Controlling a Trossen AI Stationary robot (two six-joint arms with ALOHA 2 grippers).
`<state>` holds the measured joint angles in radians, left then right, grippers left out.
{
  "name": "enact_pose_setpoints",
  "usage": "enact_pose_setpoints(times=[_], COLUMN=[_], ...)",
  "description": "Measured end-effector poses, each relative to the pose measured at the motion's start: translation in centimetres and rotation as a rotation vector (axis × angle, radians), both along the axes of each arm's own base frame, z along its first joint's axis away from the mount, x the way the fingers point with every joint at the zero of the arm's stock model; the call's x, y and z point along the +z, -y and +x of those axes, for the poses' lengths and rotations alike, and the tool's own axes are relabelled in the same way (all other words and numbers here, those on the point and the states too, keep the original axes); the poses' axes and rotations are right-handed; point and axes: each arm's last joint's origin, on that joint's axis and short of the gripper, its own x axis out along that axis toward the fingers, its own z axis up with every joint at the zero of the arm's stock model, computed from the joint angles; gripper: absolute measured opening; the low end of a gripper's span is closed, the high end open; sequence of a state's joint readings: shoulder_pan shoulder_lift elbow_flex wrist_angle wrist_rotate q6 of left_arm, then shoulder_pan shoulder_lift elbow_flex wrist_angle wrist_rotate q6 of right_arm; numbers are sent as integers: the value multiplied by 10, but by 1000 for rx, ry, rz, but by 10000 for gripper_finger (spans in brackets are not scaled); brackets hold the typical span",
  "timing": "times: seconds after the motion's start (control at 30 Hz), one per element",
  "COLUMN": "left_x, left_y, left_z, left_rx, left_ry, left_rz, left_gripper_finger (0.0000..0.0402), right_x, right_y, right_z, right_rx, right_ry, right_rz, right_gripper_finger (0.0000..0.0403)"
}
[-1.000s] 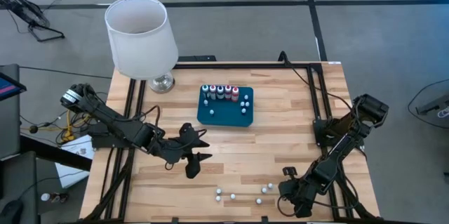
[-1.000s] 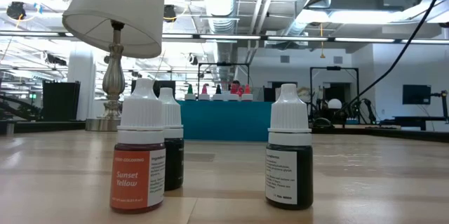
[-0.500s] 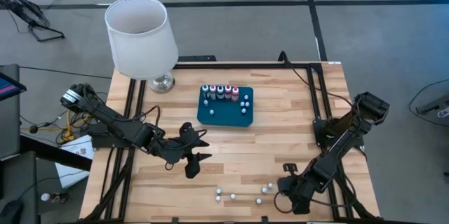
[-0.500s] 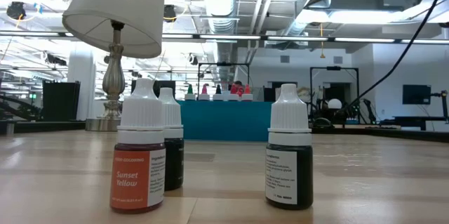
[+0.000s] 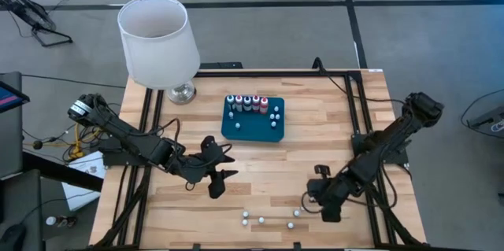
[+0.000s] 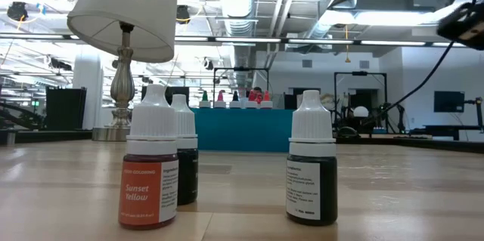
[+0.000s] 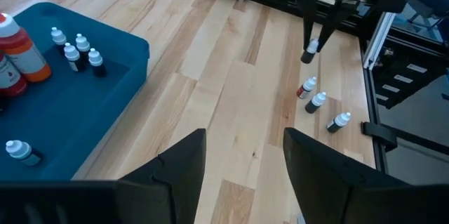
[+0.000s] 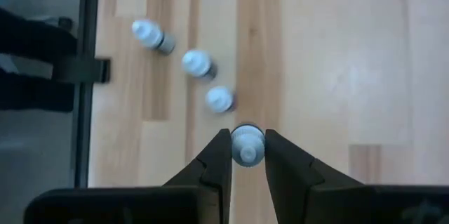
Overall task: Pick & Place food coloring
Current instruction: Put the small black food coloring bottle into the bin
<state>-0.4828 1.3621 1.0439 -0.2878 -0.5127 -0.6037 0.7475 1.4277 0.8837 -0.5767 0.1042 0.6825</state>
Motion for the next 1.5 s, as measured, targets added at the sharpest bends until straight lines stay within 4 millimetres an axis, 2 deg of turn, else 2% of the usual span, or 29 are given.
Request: enact_pose_setpoints(times=[0.37,1.03,1.5], left_x=[0,0,0], left_y=[-1,-1,-1], left_z=[0,0,0], left_rx=[35,45,30], left_ry=[11,15,10], left_rz=[-13,-12,13], left_gripper_finger=[182,182,182], right_x=[7,8,12], right_y=[29,47,77], right_z=[19,32,55], right_rx=[-9,4,-2], right_ry=[36,43,137], right_rz=[-13,-19,19], right_gripper_finger=[61,61,61])
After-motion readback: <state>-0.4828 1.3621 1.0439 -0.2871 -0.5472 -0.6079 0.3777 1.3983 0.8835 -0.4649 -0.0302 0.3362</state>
